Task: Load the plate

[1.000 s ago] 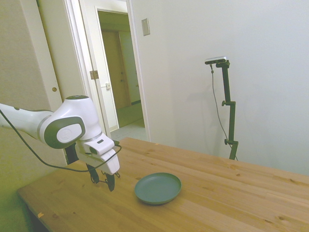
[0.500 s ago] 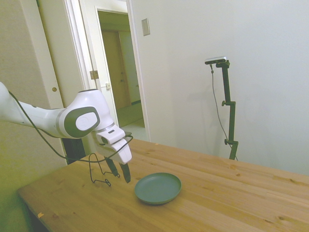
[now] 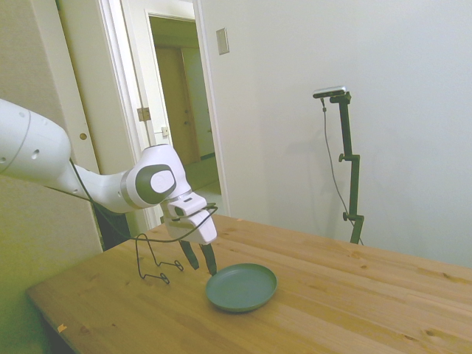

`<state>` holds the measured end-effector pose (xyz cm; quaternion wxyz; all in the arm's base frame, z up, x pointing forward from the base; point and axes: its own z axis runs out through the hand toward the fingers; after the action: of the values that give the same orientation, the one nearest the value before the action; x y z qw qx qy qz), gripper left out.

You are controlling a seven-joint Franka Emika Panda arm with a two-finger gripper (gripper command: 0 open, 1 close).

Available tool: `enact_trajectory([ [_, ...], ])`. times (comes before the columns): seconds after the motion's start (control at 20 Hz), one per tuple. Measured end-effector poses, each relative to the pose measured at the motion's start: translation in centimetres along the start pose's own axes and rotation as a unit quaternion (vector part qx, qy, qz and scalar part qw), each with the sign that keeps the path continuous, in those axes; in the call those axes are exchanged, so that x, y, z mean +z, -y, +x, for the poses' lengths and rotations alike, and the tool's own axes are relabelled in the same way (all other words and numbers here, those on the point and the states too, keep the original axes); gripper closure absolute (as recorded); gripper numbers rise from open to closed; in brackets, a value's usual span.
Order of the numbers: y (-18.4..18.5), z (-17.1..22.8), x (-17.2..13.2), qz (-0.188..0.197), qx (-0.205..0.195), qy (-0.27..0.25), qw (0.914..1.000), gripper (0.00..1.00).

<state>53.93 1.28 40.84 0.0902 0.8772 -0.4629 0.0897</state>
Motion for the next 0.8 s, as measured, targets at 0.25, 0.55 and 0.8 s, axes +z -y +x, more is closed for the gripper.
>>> enact_trajectory([
  [0.25, 2.6, -0.3, 0.6, -0.029, -0.019, -0.005, 0.9994, 0.0],
  [0.55, 5.2, -2.8, 2.4, -0.051, -0.095, -0.019, 0.994, 0.0],
  [0.8, 5.4, -5.1, 4.2, -0.036, -0.178, -0.021, 0.9831, 0.0],
])
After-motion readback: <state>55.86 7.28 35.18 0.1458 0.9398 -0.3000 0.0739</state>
